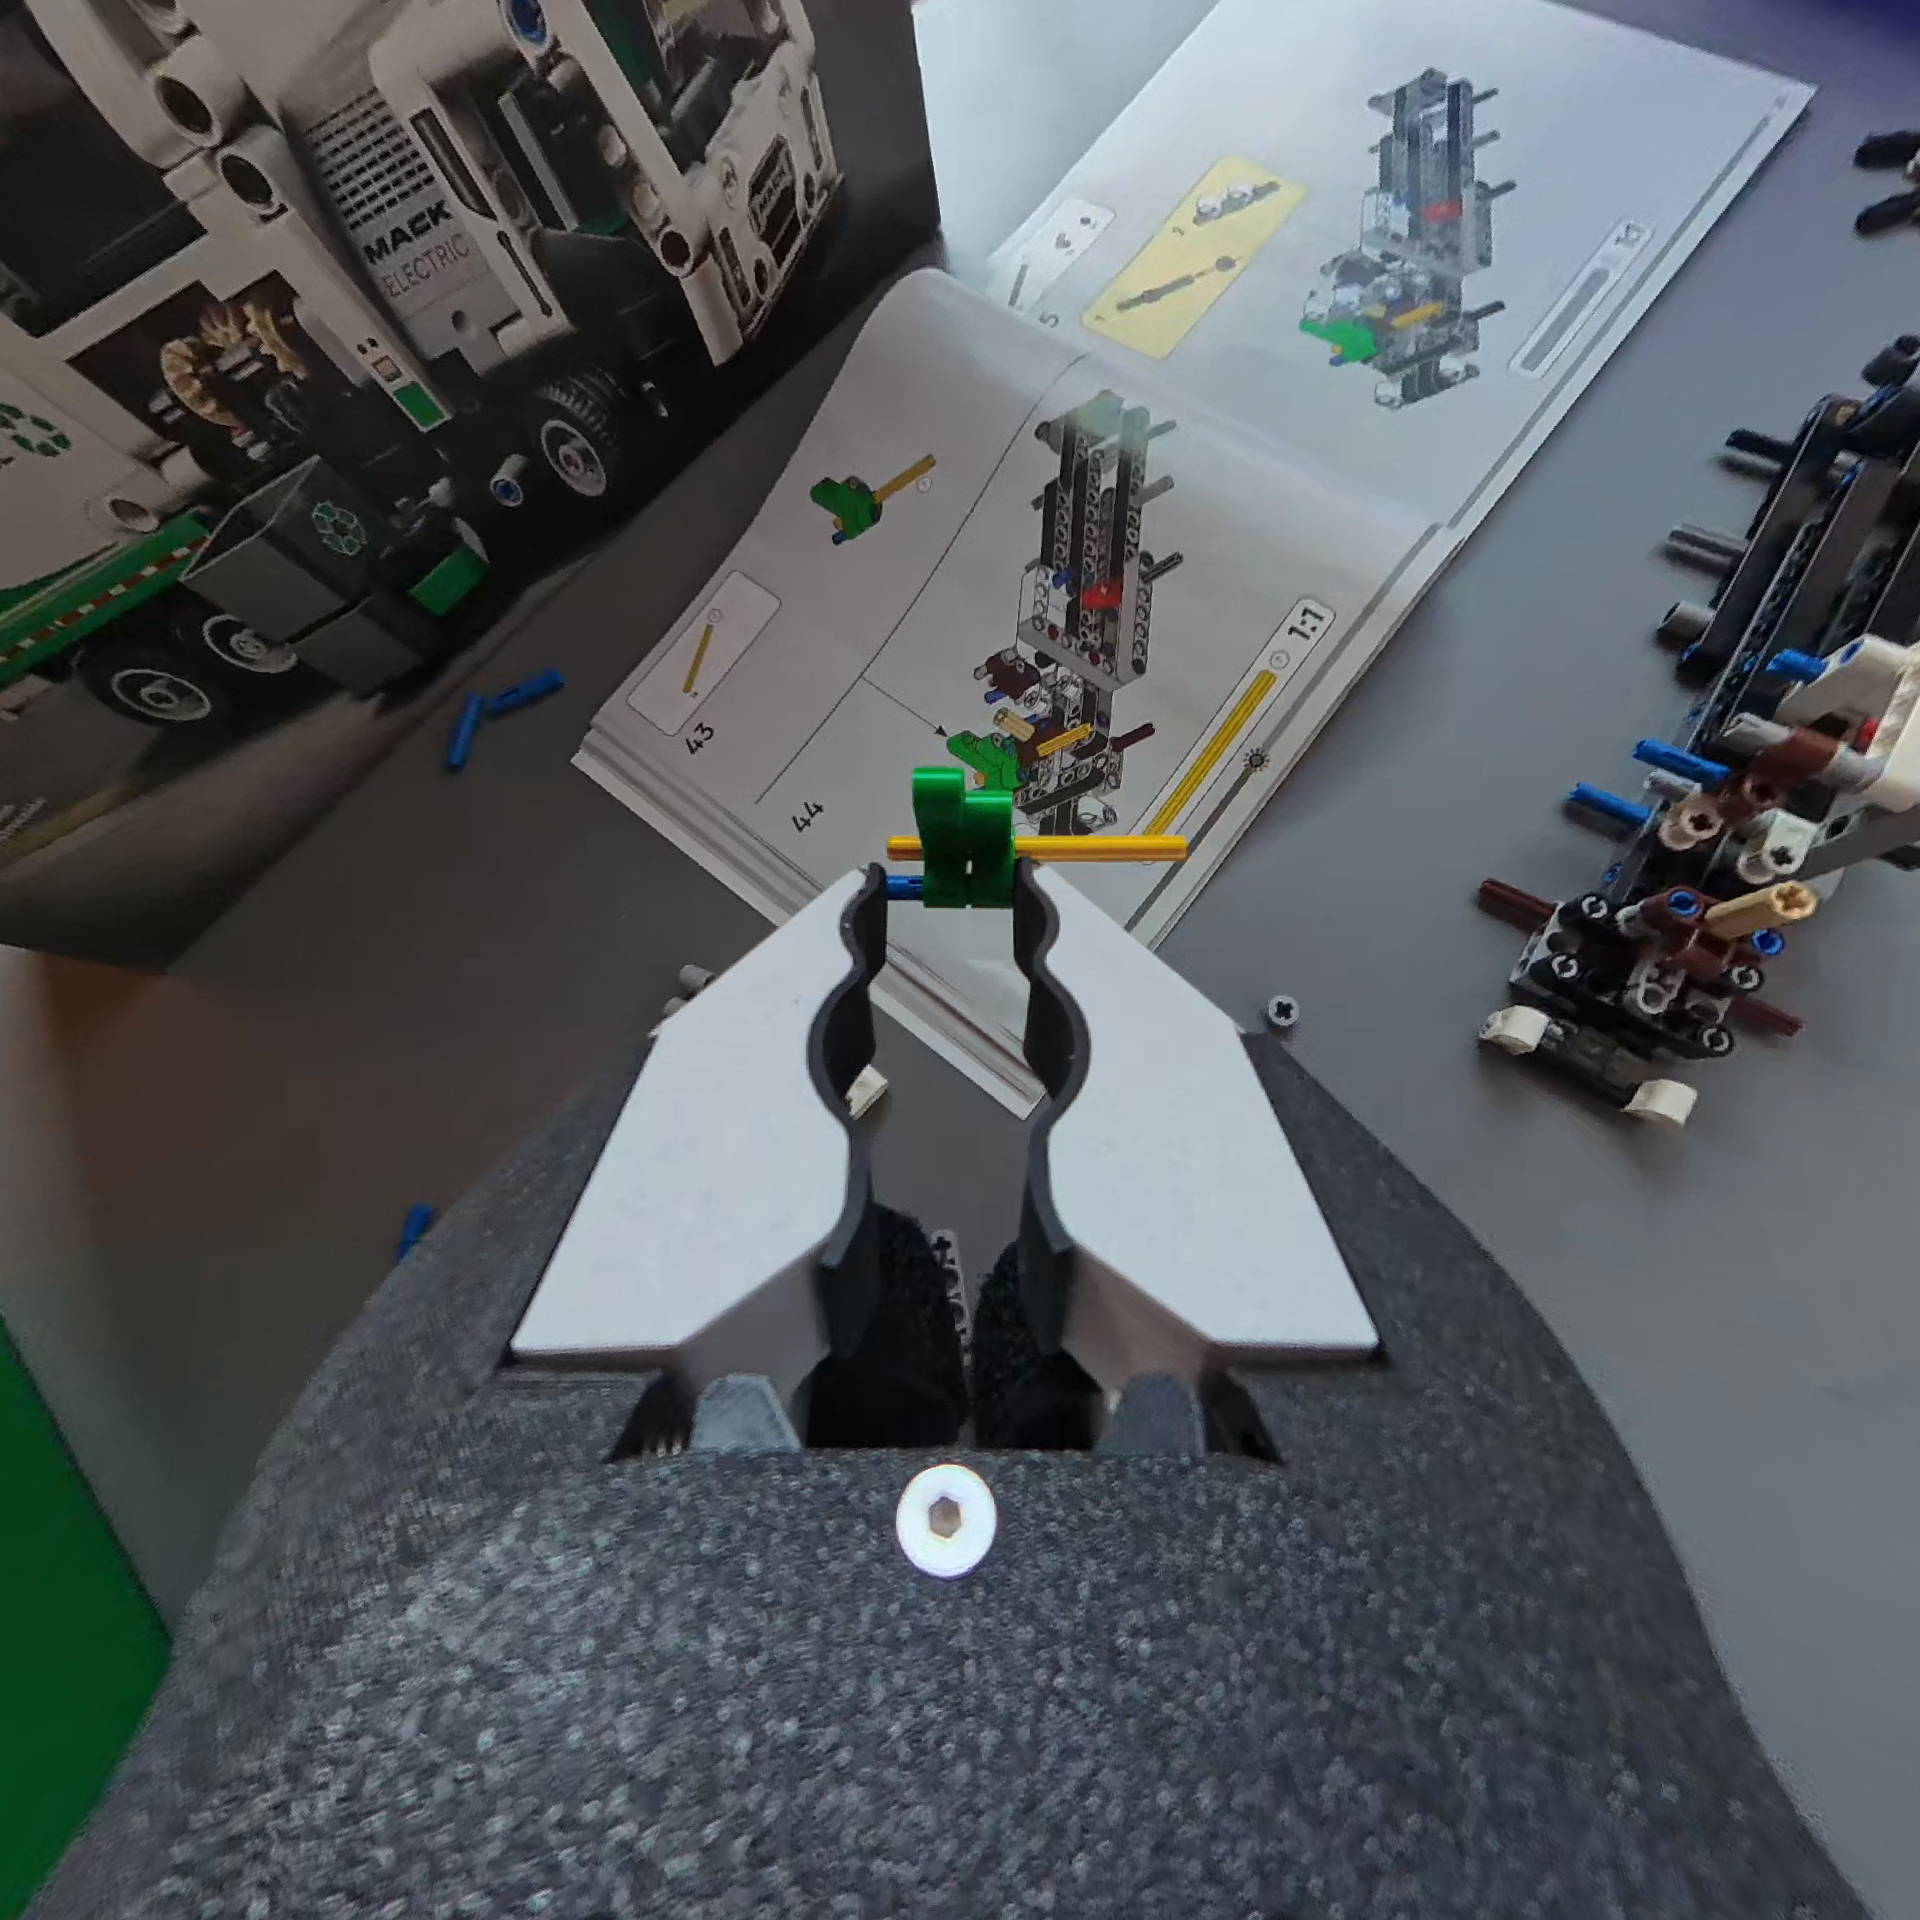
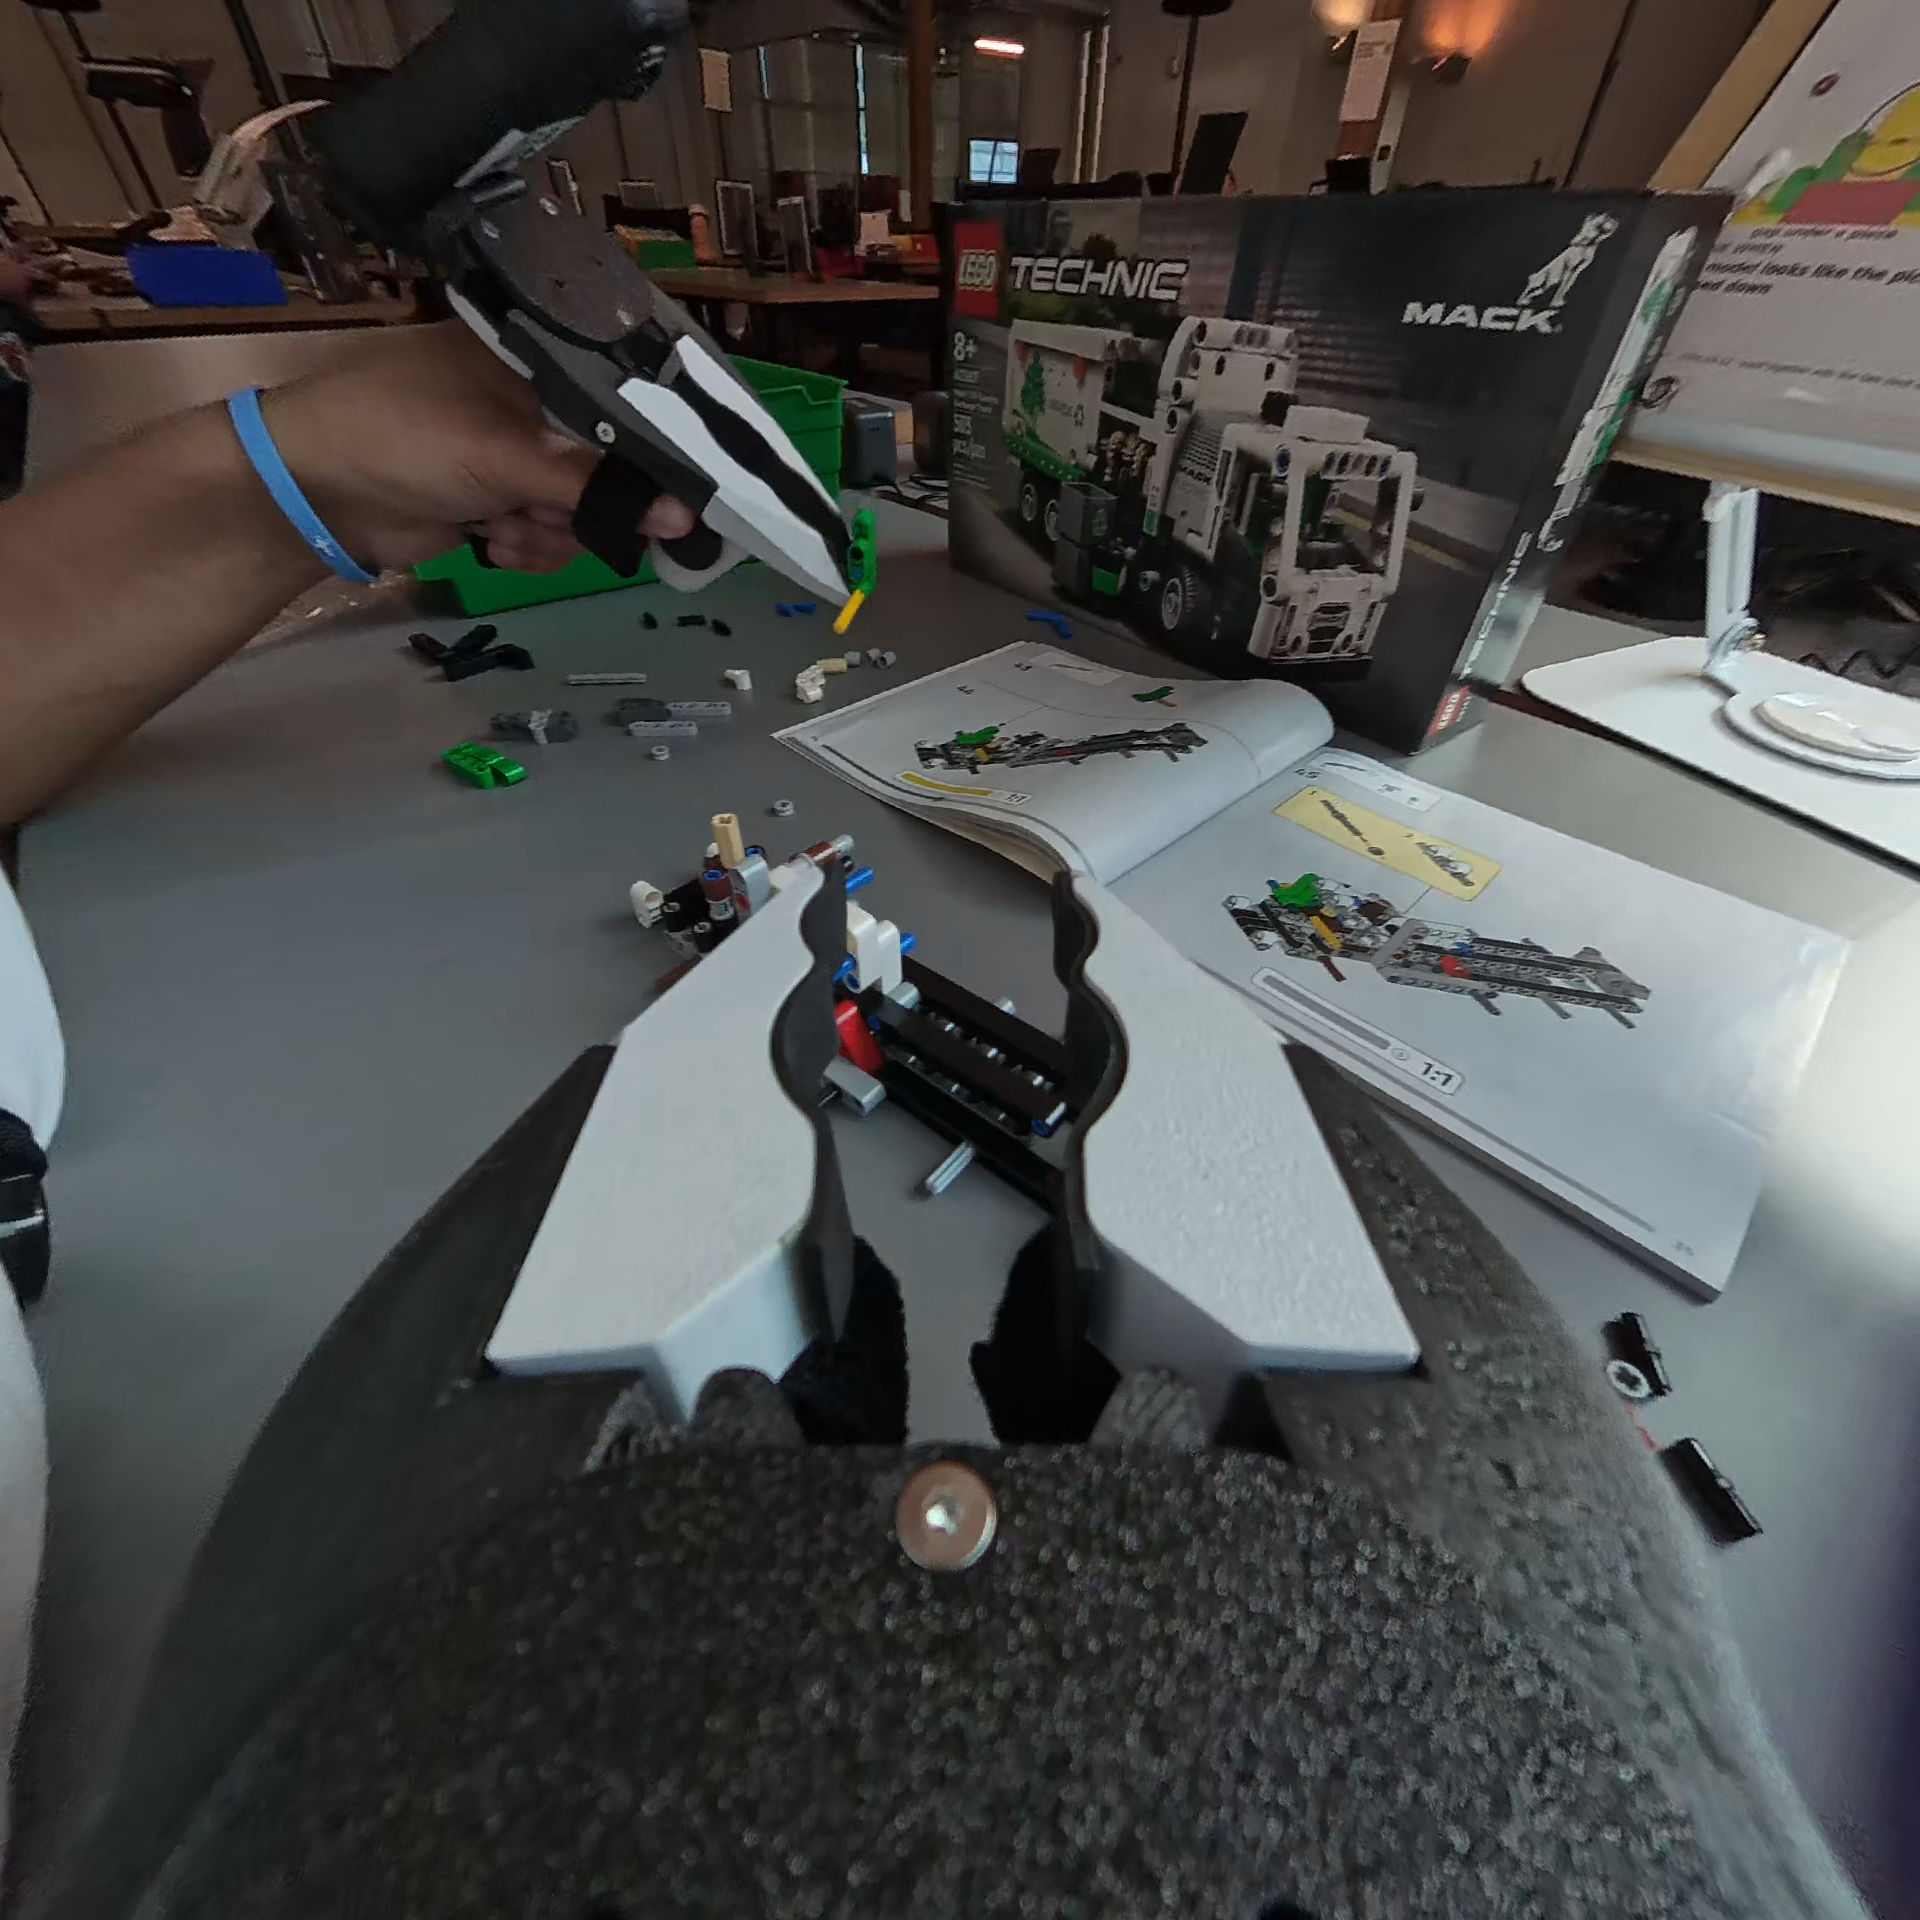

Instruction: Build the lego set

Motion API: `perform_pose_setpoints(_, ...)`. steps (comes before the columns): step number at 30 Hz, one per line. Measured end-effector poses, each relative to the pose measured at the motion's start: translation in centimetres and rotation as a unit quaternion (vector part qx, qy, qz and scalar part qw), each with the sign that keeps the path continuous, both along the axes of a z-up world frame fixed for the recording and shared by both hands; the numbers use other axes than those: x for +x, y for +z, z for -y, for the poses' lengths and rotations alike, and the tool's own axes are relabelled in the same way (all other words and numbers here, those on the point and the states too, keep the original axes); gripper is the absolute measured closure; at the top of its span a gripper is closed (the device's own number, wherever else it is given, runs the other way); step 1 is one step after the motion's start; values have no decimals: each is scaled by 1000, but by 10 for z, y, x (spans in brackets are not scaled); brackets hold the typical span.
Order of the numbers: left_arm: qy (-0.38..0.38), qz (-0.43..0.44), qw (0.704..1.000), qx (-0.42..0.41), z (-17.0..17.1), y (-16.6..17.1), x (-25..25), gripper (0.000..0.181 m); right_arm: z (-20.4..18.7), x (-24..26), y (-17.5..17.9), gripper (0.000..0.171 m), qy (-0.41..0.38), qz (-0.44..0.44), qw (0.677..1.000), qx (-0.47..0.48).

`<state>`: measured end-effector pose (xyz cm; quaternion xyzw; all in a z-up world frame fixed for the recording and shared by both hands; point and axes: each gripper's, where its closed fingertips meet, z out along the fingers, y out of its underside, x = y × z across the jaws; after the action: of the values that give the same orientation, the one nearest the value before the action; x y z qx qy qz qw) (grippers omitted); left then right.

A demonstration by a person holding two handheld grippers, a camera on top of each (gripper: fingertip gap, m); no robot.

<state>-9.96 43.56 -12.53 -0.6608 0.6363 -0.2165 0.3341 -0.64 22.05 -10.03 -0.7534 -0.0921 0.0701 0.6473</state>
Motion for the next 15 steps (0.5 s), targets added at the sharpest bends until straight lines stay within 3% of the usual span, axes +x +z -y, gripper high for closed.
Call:
perform_pose_setpoints(1,-8,-5,1000,8,1,-2,0,159,0,1,0,130,-3,5,1000,3)
perform_pose_setpoints(7,-38,-22,998,34,0,-13,0,158,-4,-11,-10,137,35,-3,999,-31)
perform_pose_setpoints(15,-88,-8,996,-1,15,-18,-1,158,-6,-13,-16,142,45,-11,998,-53)
